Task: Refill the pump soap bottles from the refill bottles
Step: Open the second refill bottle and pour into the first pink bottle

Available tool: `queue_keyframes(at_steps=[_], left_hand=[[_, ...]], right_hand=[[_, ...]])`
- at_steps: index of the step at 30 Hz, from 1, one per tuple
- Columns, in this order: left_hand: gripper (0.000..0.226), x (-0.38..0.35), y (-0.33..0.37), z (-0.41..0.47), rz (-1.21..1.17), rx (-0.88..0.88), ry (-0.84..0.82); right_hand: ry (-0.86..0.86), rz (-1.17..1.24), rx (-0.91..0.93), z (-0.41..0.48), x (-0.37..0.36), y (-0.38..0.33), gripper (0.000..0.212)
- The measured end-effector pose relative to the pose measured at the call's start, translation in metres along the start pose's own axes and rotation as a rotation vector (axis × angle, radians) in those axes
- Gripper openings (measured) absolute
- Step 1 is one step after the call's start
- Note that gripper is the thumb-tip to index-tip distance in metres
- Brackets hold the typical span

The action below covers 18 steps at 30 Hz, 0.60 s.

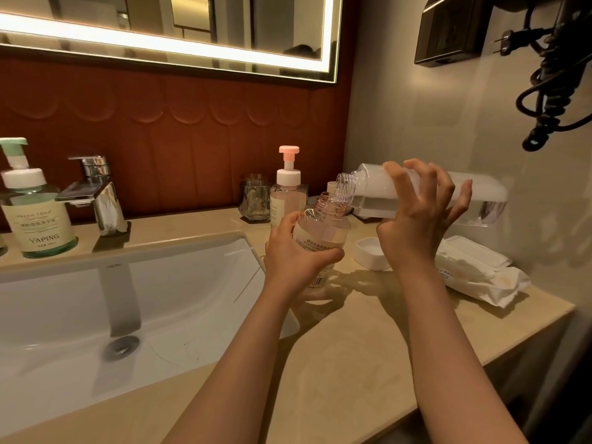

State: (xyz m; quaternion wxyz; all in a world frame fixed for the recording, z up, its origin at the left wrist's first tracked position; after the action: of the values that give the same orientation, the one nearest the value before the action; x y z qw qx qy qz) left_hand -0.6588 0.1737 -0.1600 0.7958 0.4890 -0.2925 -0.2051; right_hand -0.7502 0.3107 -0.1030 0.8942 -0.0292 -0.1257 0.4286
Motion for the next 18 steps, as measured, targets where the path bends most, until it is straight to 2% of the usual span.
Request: queue_keyframes(at_steps=[12, 18], left_hand=[[0.087, -0.0017, -0.0027, 0.0029, -0.049, 0.007, -0.011], [0.085, -0.0004, -0.0021, 0.0036, -0.087, 0.025, -0.021]], right_hand=[[0.035, -0.015, 0.000, 0.0037, -0.0019, -0.0018, 0.069], [-0.001, 0.016, -0.015, 0.0036, -0.0044, -0.0048, 0.068]])
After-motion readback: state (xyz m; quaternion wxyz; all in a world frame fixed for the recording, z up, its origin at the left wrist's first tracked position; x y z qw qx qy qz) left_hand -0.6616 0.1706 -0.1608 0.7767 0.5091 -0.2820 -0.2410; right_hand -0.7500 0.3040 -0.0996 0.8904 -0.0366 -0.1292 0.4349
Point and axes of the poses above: each hand's wrist, its own z-axis towards the middle knuckle, its own x-axis out of the back of the hand, y = z × x, the point moved 4 cm from there along z, towards the middle knuckle, and after that the axes turned 2 degrees about -y, right-handed, at the moved point
